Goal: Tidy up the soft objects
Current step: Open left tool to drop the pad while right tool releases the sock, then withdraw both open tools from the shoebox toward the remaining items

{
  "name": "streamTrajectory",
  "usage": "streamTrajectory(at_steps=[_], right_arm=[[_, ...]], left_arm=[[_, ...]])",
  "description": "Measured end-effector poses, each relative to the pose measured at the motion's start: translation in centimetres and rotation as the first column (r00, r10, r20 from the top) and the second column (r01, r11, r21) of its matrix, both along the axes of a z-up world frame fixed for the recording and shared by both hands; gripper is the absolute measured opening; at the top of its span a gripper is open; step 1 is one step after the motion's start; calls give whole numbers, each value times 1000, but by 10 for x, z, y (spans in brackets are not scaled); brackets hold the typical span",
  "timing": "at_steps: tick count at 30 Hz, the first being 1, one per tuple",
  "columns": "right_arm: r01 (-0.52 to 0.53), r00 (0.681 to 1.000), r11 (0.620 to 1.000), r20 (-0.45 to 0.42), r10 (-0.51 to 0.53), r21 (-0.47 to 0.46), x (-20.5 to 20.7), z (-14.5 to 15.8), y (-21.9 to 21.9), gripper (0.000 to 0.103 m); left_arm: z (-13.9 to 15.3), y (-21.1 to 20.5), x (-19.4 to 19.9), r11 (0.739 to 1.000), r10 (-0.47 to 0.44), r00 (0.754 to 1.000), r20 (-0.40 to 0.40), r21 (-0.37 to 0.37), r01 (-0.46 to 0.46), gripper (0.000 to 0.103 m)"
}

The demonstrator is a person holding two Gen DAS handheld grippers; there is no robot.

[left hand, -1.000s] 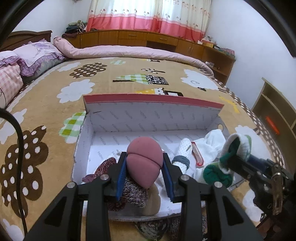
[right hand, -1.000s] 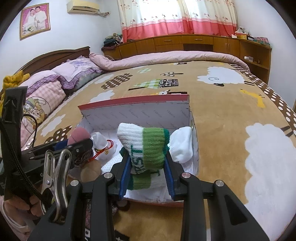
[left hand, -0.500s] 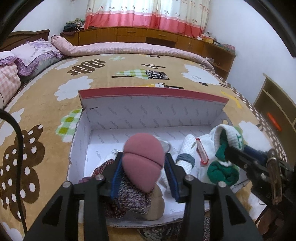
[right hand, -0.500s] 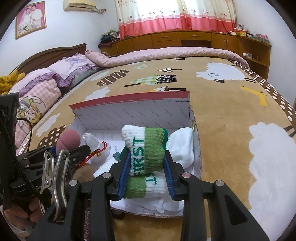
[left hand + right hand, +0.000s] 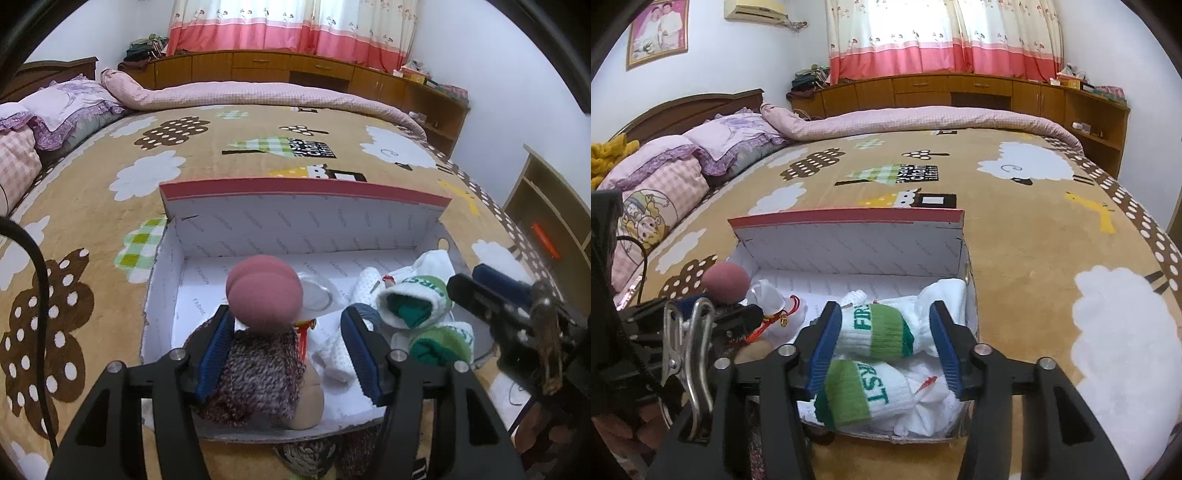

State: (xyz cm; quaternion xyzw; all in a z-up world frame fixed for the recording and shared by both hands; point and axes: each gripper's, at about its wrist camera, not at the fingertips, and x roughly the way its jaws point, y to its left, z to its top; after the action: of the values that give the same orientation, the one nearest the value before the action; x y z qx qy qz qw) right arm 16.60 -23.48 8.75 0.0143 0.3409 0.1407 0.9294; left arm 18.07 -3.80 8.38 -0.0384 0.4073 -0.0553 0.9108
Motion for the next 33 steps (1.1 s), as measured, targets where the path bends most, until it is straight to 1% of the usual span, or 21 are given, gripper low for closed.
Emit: streamTrajectory(at_steps=[2, 4, 5, 10, 17, 23, 33], right_arm=[[-7, 1000, 1000, 10, 7, 3, -4, 2, 0, 53], [-9, 1000, 1000, 15, 9, 2, -7, 3, 1, 58], [-11, 1000, 1000, 18, 11, 3, -9, 4, 2, 58], [-14, 999, 1000, 29, 13, 21, -19, 8, 4, 59], [-24, 999, 999, 36, 23, 32, -34, 13, 3, 59], [-30, 999, 999, 25, 29, 41, -48, 14, 3, 59], [-43, 999, 998, 11, 43, 46, -71, 11, 3, 59]], left_arm=[[3, 1, -3, 1000, -3, 1000, -4, -5, 3, 64], [6, 1, -6, 1000, -6, 1000, 0, -5, 6, 64], [8, 1, -7, 1000, -8, 1000, 1, -3, 8, 64], [13, 2, -16, 1000, 5, 1000, -3, 16, -5, 66], [21, 4, -31, 1000, 0, 1000, 0, 5, 0, 66], [26, 2, -47, 1000, -10, 1000, 11, -6, 10, 66], [25, 8, -74, 1000, 5, 1000, 26, -26, -4, 66]])
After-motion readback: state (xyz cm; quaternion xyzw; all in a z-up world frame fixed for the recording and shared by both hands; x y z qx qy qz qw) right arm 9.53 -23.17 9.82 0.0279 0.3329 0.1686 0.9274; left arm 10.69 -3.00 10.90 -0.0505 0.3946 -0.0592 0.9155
